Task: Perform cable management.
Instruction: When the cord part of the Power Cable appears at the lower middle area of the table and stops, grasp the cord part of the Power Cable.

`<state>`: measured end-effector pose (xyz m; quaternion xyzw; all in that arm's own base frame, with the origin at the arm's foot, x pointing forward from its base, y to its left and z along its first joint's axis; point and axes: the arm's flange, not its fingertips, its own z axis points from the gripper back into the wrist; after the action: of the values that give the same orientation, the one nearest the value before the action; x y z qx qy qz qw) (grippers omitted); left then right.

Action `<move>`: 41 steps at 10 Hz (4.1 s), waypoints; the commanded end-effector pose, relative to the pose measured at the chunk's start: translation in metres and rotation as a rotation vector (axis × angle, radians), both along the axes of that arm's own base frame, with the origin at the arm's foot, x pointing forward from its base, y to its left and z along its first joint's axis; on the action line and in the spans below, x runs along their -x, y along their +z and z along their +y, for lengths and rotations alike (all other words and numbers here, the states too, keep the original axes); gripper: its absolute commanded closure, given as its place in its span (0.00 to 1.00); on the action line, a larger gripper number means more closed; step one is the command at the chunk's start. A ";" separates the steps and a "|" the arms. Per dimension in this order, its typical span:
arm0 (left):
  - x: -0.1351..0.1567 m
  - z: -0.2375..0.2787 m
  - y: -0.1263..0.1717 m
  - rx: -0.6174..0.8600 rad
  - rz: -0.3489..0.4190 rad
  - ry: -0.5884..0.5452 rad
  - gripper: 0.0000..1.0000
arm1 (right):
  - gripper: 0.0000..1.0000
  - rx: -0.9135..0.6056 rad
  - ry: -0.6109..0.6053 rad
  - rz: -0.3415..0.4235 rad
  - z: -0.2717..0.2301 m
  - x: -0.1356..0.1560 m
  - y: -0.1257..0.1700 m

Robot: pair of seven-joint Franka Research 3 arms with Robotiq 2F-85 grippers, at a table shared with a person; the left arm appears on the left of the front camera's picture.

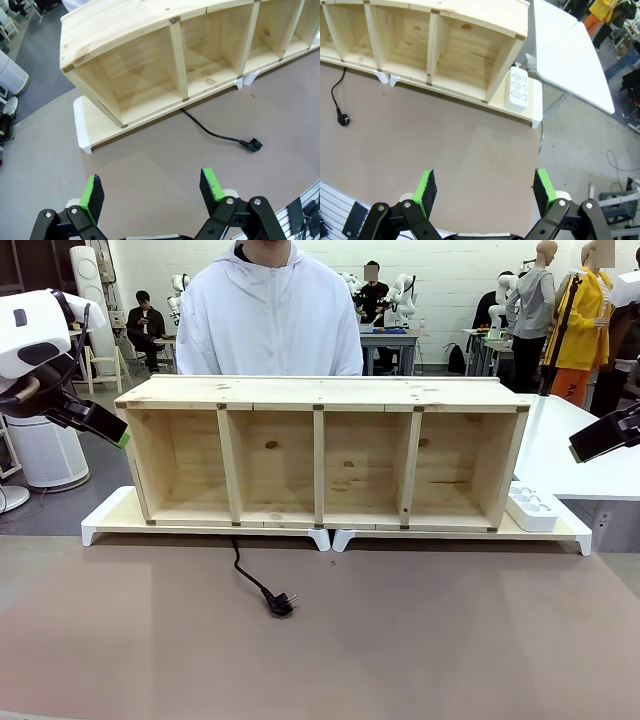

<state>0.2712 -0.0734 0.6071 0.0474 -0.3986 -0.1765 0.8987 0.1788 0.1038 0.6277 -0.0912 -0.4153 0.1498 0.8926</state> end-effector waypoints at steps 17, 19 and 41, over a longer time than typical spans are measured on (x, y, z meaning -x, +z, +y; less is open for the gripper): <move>-0.002 0.000 0.001 -0.007 -0.010 -0.003 0.00 | 0.00 0.074 0.173 0.104 0.044 -0.044 0.001; -0.002 0.000 0.001 -0.007 -0.010 -0.003 0.00 | 0.00 0.102 0.277 0.158 0.076 -0.069 -0.005; -0.002 0.000 0.001 -0.007 -0.010 -0.003 0.00 | 0.00 0.156 0.944 0.593 0.372 -0.237 -0.251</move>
<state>0.2714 -0.0732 0.6071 0.0467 -0.3986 -0.1766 0.8988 0.4112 0.4715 0.3787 0.0862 -0.1182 0.5718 0.8072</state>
